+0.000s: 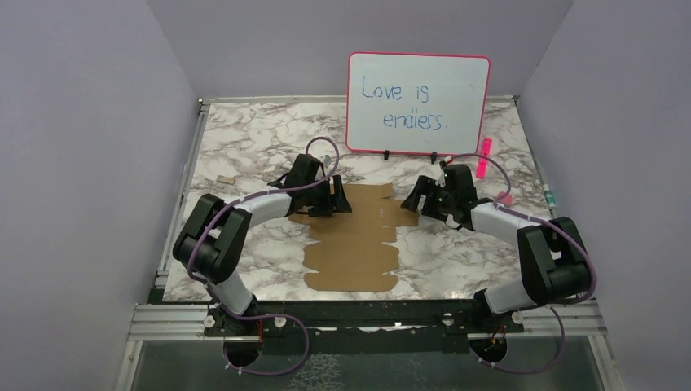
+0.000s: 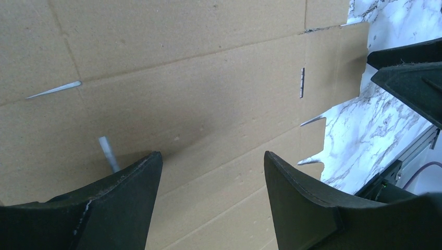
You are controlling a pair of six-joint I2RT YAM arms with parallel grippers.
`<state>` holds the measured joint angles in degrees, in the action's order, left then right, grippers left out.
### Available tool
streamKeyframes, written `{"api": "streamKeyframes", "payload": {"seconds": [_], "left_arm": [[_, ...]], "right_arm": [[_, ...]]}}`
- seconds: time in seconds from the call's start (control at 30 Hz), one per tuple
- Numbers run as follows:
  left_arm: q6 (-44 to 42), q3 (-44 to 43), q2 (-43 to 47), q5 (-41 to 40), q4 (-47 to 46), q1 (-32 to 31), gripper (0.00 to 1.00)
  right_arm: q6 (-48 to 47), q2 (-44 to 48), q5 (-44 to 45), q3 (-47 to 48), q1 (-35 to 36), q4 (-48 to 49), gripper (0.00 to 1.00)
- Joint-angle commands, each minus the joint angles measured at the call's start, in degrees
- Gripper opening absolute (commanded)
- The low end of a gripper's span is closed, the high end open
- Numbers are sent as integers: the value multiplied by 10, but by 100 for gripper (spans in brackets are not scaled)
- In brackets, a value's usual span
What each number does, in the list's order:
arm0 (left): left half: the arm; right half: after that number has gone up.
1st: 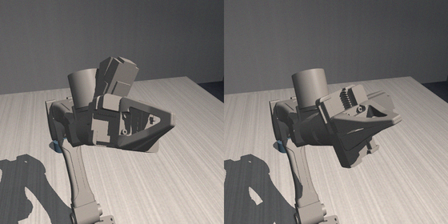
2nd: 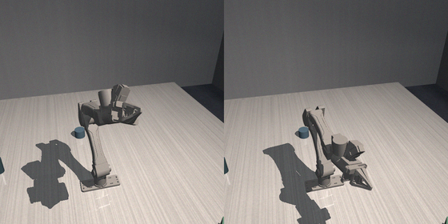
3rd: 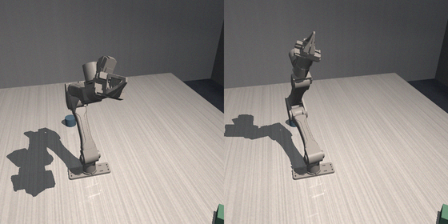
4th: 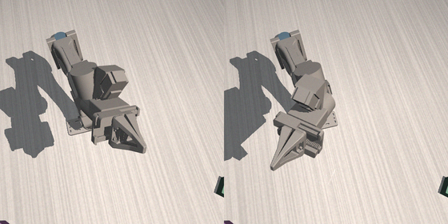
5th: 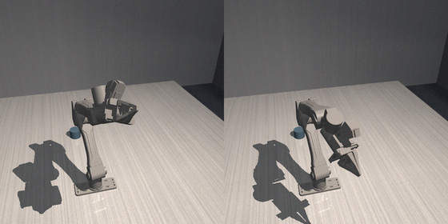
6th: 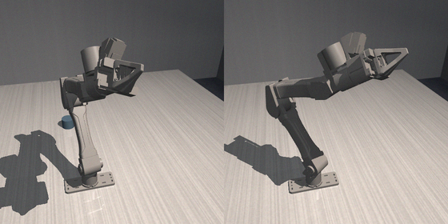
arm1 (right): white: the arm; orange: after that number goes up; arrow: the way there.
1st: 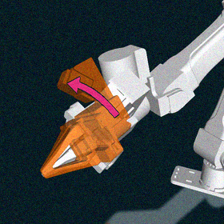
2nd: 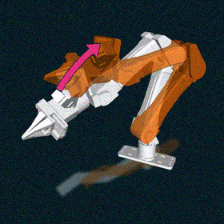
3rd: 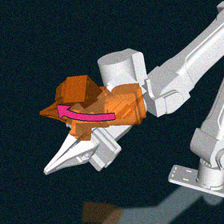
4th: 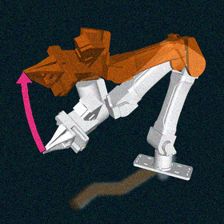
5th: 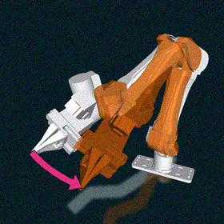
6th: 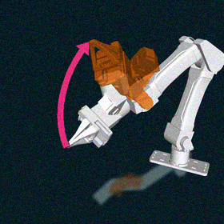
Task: Fold the paper box
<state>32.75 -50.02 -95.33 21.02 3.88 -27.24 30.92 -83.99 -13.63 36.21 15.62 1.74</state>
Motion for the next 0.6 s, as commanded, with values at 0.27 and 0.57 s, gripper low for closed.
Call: {"api": "streamKeyframes", "payload": {"seconds": [0.27,0.57], "left_arm": [[8,21,-19,17,-33,-4,73],[12,37,-13,13,-36,-4,73]], "right_arm": [[7,-14,-91,-36,-6,52,56],[-15,12,-129,-11,-6,29,23]]}}
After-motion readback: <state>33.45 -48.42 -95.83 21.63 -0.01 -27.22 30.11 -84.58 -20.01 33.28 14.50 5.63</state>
